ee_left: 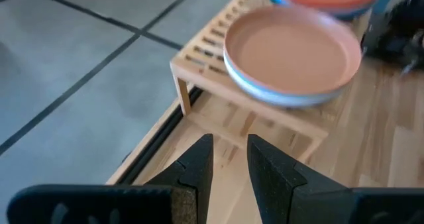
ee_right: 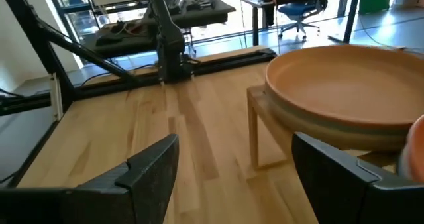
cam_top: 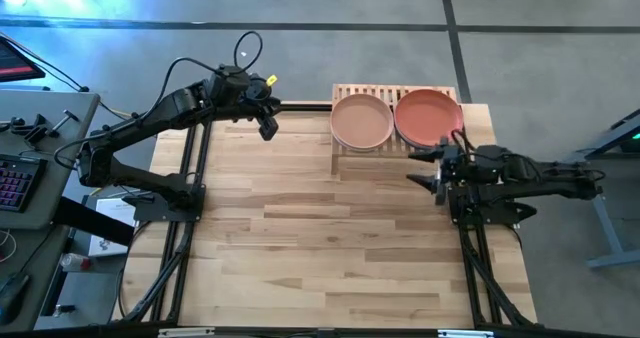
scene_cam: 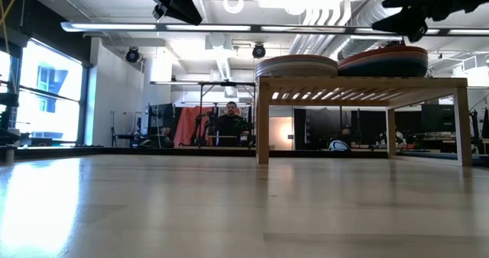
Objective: Place and stack plates onto a shelf
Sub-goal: Return to Home Position
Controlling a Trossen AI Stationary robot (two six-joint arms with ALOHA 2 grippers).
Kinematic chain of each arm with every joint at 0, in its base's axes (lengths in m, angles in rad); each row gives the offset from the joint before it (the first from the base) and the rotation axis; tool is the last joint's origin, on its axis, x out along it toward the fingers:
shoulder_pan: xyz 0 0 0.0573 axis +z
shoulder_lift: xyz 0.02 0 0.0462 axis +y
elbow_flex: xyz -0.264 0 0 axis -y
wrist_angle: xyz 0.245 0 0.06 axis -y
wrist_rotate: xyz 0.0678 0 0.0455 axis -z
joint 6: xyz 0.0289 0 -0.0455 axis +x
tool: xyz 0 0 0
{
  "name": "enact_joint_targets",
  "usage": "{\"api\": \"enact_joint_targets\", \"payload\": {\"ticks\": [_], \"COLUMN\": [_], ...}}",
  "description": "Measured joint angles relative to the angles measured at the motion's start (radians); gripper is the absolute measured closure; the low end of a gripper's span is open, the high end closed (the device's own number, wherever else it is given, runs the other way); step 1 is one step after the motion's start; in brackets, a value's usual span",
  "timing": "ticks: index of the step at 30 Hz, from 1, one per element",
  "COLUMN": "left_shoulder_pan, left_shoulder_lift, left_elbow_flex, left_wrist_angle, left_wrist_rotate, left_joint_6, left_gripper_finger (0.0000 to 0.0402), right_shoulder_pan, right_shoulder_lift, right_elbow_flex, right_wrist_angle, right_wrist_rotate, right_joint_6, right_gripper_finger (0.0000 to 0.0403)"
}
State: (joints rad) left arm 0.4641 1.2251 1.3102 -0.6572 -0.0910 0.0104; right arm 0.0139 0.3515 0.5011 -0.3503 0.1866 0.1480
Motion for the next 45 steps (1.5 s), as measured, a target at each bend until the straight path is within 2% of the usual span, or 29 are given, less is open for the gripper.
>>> {"api": "enact_joint_targets", "payload": {"ticks": [4,7,17,23,32,38,45], "left_shoulder_pan": [-0.003,-0.017,-0.081,-0.118,-0.12,-0.126,-0.126], "left_shoulder_lift": [0.0,0.0,0.0,0.0,-0.003,-0.031,-0.087], "left_elbow_flex": [0.0,0.0,-0.015,-0.047,-0.055,-0.055,-0.055], "left_wrist_angle": [0.028,0.024,0.028,0.035,0.042,0.043,0.046], "left_wrist_rotate": [0.004,0.017,0.035,0.038,0.044,0.087,0.087], "left_joint_6": [-0.047,-0.025,-0.007,-0.008,-0.008,-0.023,-0.025], "left_gripper_finger": [0.0319,0.0319,0.0319,0.0319,0.0319,0.0319,0.0319], "right_shoulder_pan": [0.0,0.0,0.0,0.0,0.014,0.051,0.08], "right_shoulder_lift": [0.0,0.0,0.0,0.0,0.0,0.0,0.0], "right_elbow_flex": [-0.075,-0.11,-0.173,-0.272,-0.338,-0.429,-0.463], "right_wrist_angle": [0.082,0.136,0.172,0.359,0.377,0.492,0.49], "right_wrist_rotate": [-0.006,-0.023,-0.095,-0.151,-0.177,-0.153,-0.072], "right_joint_6": [0.009,0.009,0.061,0.088,0.099,0.117,0.114], "right_gripper_finger": [0.0126,0.0126,0.0126,0.0126,0.0126,0.0126,0.0126]}}
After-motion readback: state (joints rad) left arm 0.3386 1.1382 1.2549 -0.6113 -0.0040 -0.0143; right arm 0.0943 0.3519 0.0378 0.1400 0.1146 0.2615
